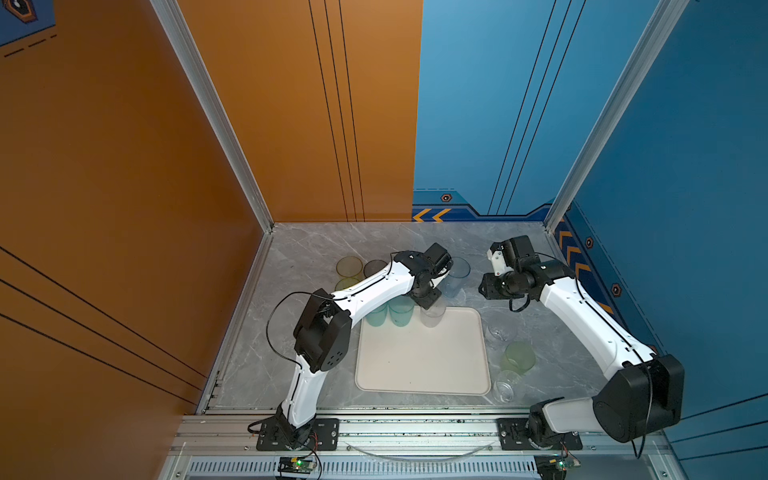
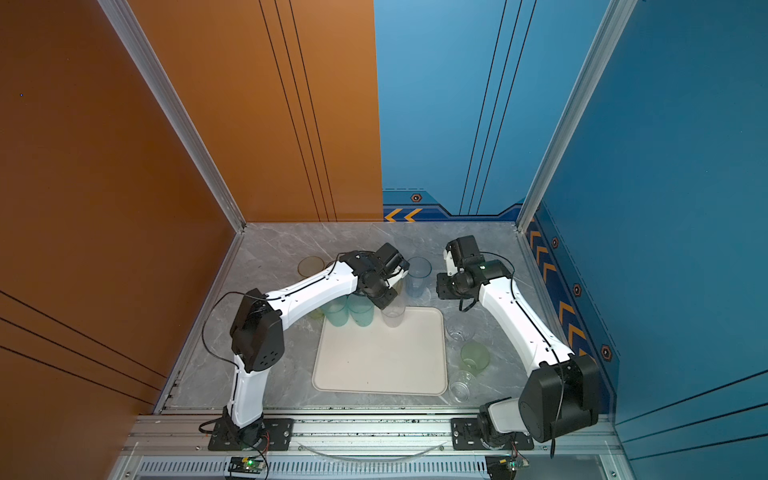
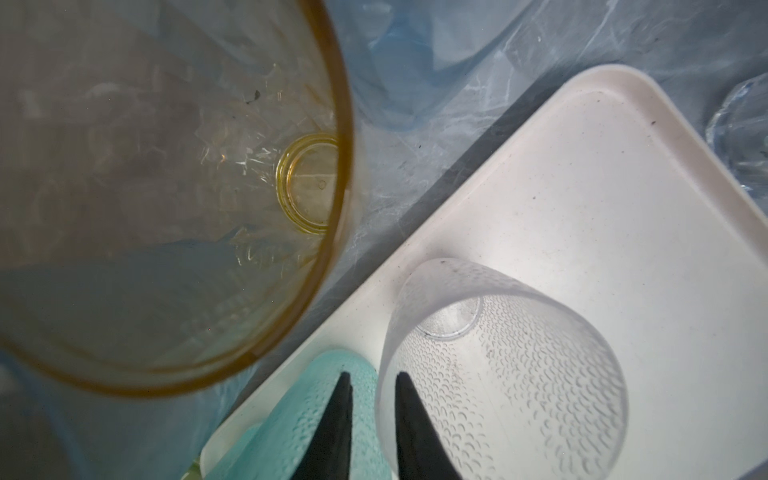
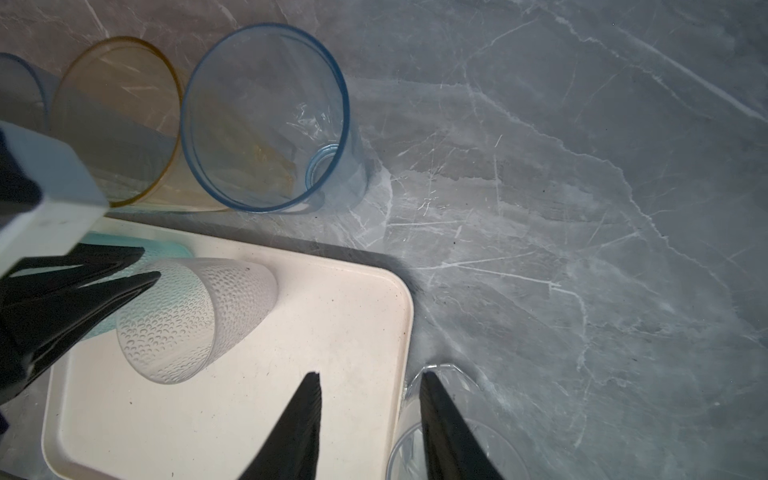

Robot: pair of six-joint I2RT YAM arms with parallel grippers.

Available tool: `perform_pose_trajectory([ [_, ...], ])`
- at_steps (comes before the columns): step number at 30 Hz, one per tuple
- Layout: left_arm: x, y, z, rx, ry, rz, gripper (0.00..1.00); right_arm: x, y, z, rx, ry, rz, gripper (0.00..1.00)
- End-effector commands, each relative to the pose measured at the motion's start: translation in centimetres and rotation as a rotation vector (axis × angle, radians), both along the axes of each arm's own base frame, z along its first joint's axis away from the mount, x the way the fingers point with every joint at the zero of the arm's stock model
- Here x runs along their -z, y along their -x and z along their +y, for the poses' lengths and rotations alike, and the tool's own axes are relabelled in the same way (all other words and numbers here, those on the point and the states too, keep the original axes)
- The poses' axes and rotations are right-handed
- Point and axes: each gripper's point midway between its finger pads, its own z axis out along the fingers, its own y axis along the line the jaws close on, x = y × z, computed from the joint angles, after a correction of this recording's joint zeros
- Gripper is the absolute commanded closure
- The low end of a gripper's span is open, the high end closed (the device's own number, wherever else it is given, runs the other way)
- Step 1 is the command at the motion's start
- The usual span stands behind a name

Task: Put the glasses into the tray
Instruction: 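Lower the clear dimpled cup onto the tray with the left gripper, then open the left gripper and draw back while the right gripper moves to the clear glass, then grasp the clear plain glass beside the tray with the right gripper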

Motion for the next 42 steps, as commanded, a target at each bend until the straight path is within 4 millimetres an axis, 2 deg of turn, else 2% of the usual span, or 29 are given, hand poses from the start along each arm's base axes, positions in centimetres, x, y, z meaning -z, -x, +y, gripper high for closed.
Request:
perform_pose_trajectory([
  [1, -2.7, -0.3, 0.5, 0.002, 0.02, -0.064, 0.79, -0.6, 0.5, -0.6, 0.005, 0.039, 0.001, 0.61],
  [6, -4.3, -0.3, -0.2, 0.019, 0.052, -0.105, 0.79, -0.5, 1.0, -1.2, 0.016, 0.061, 0.012, 0.61],
  [12, -7.3, 0.4, -0.4, 0.034, 0.121, -0.176, 0.79, -0.9, 2.2, -2.6, 0.052, 0.114, 0.032, 0.61],
  [18, -10.9, 1.7, 1.0, -0.002, 0.234, -0.272, 0.8, -1.5, 4.2, -4.7, 0.113, 0.178, 0.061, 0.62],
  [23, -13.3, 2.5, 3.1, -0.07, 0.343, -0.361, 0.8, -1.2, 5.8, -6.6, 0.189, 0.177, 0.105, 0.66],
  [29, -14.0, 2.0, 6.9, -0.169, 0.475, -0.352, 0.8, 0.3, 6.9, -8.3, 0.259, 0.181, 0.168, 0.68],
  [34, -13.7, 1.2, 10.2, -0.247, 0.524, -0.345, 0.8, 2.1, 7.4, -8.4, 0.28, 0.131, 0.22, 0.7],
  [38, -13.3, 1.2, 11.6, -0.282, 0.535, -0.343, 0.8, 2.8, 7.4, -8.3, 0.287, 0.101, 0.238, 0.71],
  [42, -13.0, 1.1, 12.2, -0.298, 0.542, -0.335, 0.8, 3.8, 7.4, -8.3, 0.292, 0.07, 0.269, 0.72],
])
